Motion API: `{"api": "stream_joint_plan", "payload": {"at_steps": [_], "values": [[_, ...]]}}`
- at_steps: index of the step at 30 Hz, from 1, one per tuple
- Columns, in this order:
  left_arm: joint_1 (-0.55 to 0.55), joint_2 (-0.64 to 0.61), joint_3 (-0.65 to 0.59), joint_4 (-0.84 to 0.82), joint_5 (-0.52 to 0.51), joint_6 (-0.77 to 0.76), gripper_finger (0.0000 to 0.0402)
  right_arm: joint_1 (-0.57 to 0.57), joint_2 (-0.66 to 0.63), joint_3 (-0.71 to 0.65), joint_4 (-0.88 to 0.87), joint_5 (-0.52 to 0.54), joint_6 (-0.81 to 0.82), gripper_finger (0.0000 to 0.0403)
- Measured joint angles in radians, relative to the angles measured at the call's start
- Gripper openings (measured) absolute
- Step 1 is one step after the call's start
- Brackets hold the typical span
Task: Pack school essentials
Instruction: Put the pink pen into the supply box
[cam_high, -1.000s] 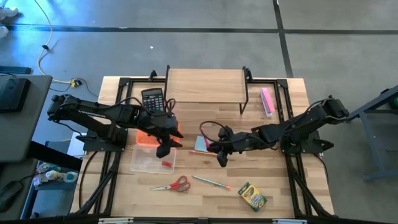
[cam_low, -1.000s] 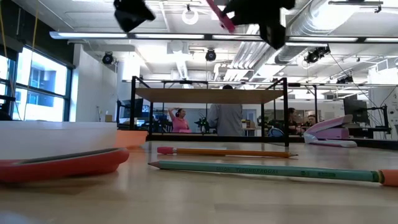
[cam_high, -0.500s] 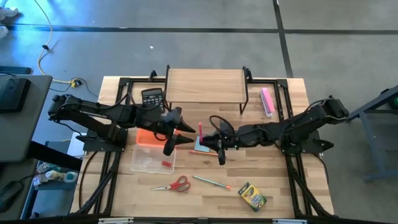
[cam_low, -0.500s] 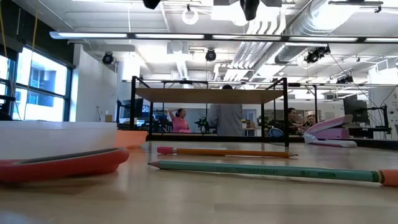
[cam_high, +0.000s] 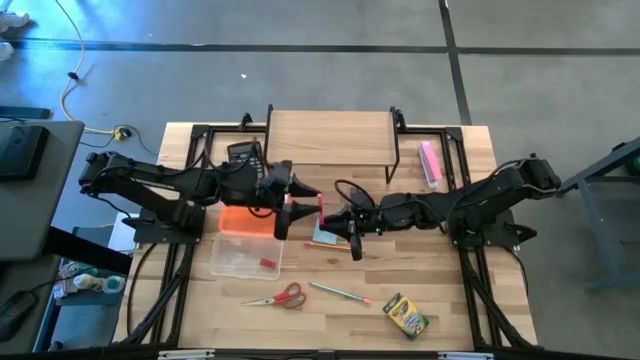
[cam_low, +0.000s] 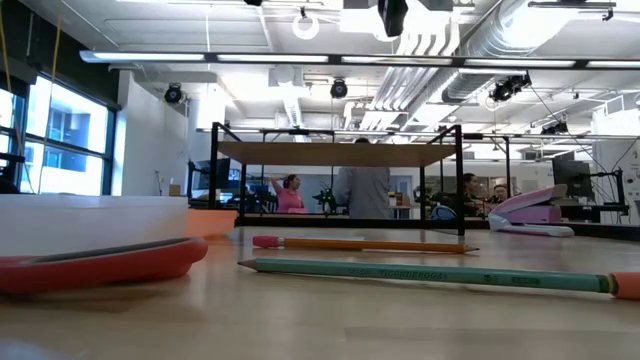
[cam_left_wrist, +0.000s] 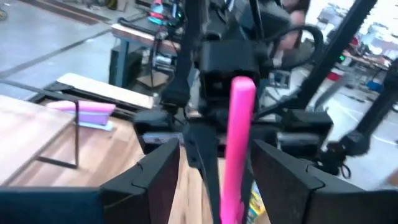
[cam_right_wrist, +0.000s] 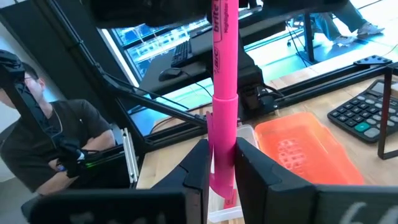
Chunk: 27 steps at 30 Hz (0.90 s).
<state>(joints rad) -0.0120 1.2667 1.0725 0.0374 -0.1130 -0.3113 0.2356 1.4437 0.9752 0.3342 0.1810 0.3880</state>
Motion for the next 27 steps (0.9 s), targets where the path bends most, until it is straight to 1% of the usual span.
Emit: {"api": "stream_joint_plan", "payload": {"at_steps": [9, 12, 15, 21, 27], "values": [[0.005, 0.000, 0.000, 0.019, -0.033, 0.000, 0.0186, -0.014, 0.000, 0.000, 0.000, -0.021, 0.029, 0.0041], [0.013, 0.000, 0.000, 0.020, -0.032, 0.000, 0.0178, -0.016, 0.000, 0.000, 0.000, -0.021, 0.036, 0.0041], [0.021, 0.000, 0.000, 0.020, -0.029, 0.000, 0.0155, -0.020, 0.000, 0.000, 0.000, -0.020, 0.041, 0.0041], [0.026, 0.000, 0.000, 0.020, 0.002, 0.000, 0.0089, -0.034, 0.000, 0.000, 0.000, -0.021, 0.057, 0.0041], [0.026, 0.000, 0.000, 0.020, 0.005, 0.000, 0.0032, -0.046, 0.000, 0.000, -0.003, -0.028, 0.056, 0.0041]]}}
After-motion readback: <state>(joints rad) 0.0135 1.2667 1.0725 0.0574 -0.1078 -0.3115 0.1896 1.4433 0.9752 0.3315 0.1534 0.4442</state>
